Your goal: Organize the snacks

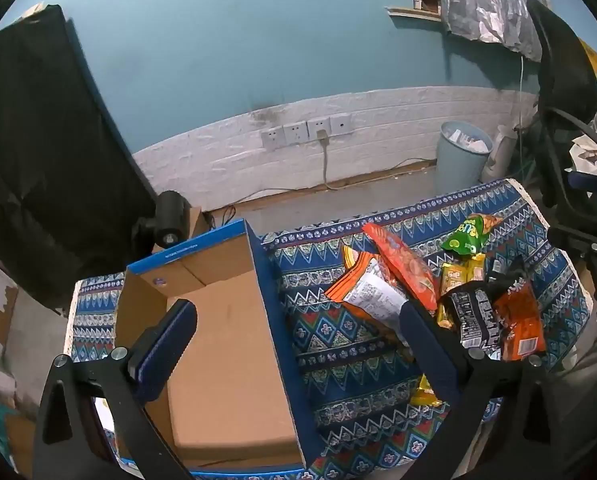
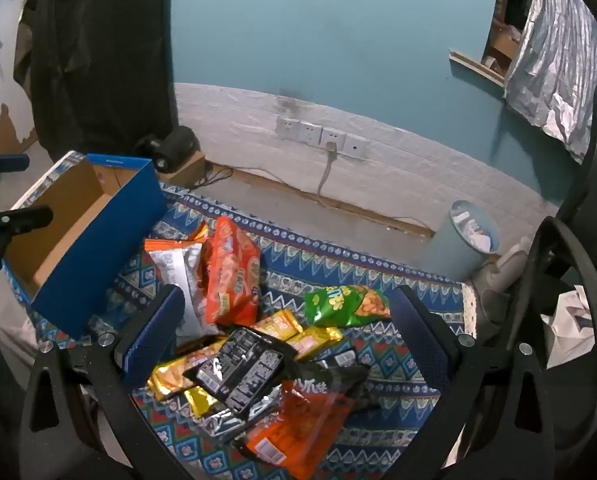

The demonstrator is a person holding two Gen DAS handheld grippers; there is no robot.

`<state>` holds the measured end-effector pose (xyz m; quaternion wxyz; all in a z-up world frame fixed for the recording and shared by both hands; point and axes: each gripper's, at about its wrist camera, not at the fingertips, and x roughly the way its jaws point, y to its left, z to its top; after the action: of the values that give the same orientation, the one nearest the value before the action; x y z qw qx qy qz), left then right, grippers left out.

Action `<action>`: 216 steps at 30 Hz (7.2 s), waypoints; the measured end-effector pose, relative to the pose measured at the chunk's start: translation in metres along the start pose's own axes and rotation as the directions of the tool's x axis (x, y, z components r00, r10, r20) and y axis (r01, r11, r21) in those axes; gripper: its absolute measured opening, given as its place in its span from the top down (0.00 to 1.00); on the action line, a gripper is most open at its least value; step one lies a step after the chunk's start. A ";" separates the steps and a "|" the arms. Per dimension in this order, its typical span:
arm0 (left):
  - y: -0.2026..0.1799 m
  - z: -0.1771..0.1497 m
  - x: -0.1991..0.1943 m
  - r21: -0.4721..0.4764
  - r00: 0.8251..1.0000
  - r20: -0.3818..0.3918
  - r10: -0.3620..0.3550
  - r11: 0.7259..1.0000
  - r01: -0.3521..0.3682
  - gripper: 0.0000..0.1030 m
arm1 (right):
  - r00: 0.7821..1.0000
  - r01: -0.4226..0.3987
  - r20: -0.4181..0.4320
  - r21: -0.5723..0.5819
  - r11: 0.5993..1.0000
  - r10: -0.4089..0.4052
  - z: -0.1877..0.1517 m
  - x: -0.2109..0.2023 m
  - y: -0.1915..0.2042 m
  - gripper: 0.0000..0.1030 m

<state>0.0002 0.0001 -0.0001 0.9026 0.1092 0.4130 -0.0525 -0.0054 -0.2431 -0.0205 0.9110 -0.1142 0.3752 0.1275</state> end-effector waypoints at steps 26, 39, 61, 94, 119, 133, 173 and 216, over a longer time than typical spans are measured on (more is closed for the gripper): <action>-0.009 -0.003 -0.001 -0.024 1.000 0.008 -0.026 0.999 0.026 0.01 | 1.000 -0.019 -0.017 0.063 0.998 0.020 -0.006 0.001 -0.015 0.03; -0.006 -0.002 0.002 -0.027 0.999 -0.014 -0.036 0.999 0.035 0.01 | 0.999 -0.034 -0.021 0.070 0.997 0.036 -0.005 0.000 -0.018 0.03; -0.004 -0.002 0.005 -0.026 0.998 -0.032 -0.049 0.998 0.048 0.01 | 0.998 -0.041 -0.040 0.040 0.998 0.043 -0.006 0.004 -0.010 0.03; -0.005 -0.003 0.008 -0.028 0.997 -0.046 -0.061 0.998 0.059 0.01 | 0.998 -0.037 -0.057 0.038 0.999 0.039 -0.007 0.004 -0.013 0.03; -0.008 -0.003 0.009 -0.026 0.996 -0.055 -0.067 0.997 0.066 0.01 | 0.997 -0.026 -0.065 0.040 0.999 0.028 -0.009 0.004 -0.015 0.03; -0.026 -0.011 0.043 -0.031 0.982 -0.169 -0.080 0.997 0.076 0.01 | 0.991 0.009 -0.134 0.081 0.997 0.002 -0.022 0.021 -0.028 0.03; -0.079 -0.037 0.157 -0.077 0.899 -0.429 -0.084 0.995 0.057 0.01 | 0.852 -0.001 -0.518 0.132 0.991 0.070 -0.135 0.143 -0.051 0.43; -0.082 -0.029 0.184 -0.100 0.925 -0.358 -0.127 0.990 0.098 0.57 | 0.941 0.035 -0.337 0.014 0.999 -0.028 -0.073 0.121 -0.069 0.52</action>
<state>0.0839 -0.0732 -0.1707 0.8099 0.0569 0.5801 -0.0665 0.0519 -0.3122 -0.1491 0.8364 -0.1313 0.5249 0.0877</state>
